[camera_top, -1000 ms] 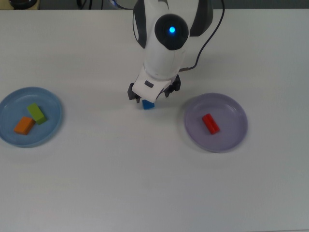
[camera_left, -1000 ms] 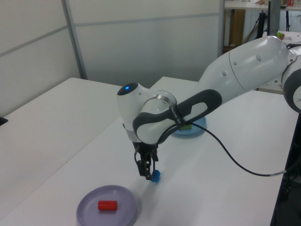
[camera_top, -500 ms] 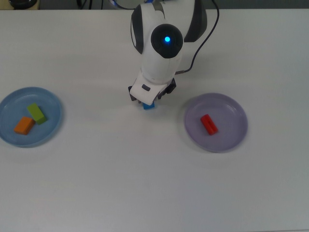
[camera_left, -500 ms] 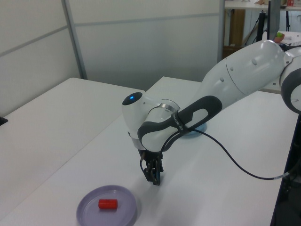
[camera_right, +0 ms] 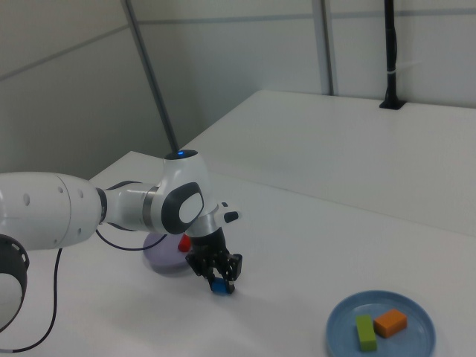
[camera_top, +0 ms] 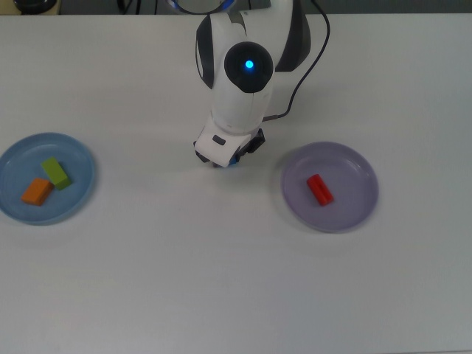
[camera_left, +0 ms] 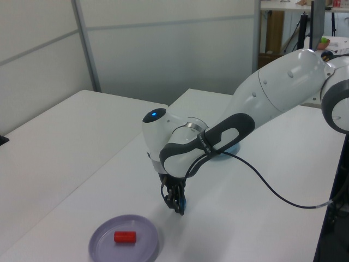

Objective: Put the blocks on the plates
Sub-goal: 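Carry the blue cube onto the lavender plate and release it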

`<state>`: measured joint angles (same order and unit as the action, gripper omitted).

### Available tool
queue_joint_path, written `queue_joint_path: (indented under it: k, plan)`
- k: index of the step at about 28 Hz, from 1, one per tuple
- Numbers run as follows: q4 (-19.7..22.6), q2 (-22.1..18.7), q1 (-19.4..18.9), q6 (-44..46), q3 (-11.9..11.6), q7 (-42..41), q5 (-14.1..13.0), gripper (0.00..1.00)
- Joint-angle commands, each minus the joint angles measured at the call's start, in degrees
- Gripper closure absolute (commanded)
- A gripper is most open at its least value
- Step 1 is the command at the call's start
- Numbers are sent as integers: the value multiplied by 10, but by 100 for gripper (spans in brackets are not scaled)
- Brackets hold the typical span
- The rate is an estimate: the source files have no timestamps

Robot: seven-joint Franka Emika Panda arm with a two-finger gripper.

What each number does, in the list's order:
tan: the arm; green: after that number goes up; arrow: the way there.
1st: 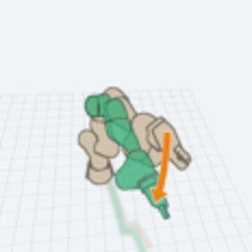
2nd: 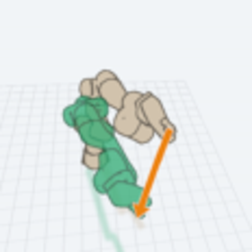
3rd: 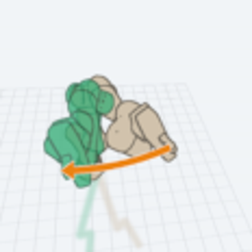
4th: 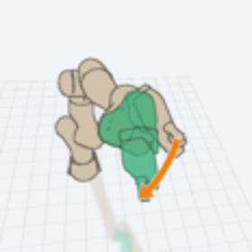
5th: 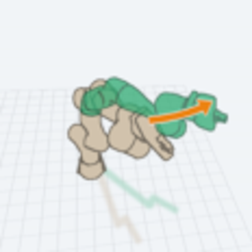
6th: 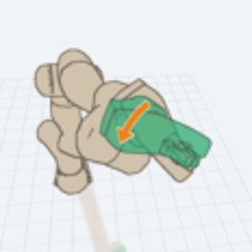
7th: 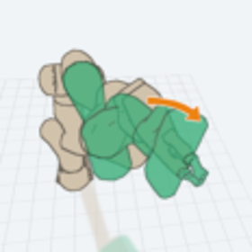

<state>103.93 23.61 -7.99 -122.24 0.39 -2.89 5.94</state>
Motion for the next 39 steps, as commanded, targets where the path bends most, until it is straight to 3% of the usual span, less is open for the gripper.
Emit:
queue_joint_path:
  k: [1,7,12,21,24,29,30,33,36,38,39]
  plan:
    - [-4,-7,3,-5,-1,-11,-1,92]
    - [-36,-16,-9,-1,8,9,-10,92]
    - [-46,-13,-27,-8,31,55,-8,92]
    - [-57,0,-98,-80,37,150,5,90]
    - [-57,10,-116,-100,37,178,24,90]
    - [-57,41,-149,-124,37,252,103,87]
    - [-57,46,-149,-126,38,270,122,85]
    - [-57,47,-149,-125,38,278,122,78]
    - [-59,44,-149,-123,38,279,121,55]
    - [-59,42,-149,-121,38,278,120,48]
    - [-59,40,-149,-121,38,279,120,39]
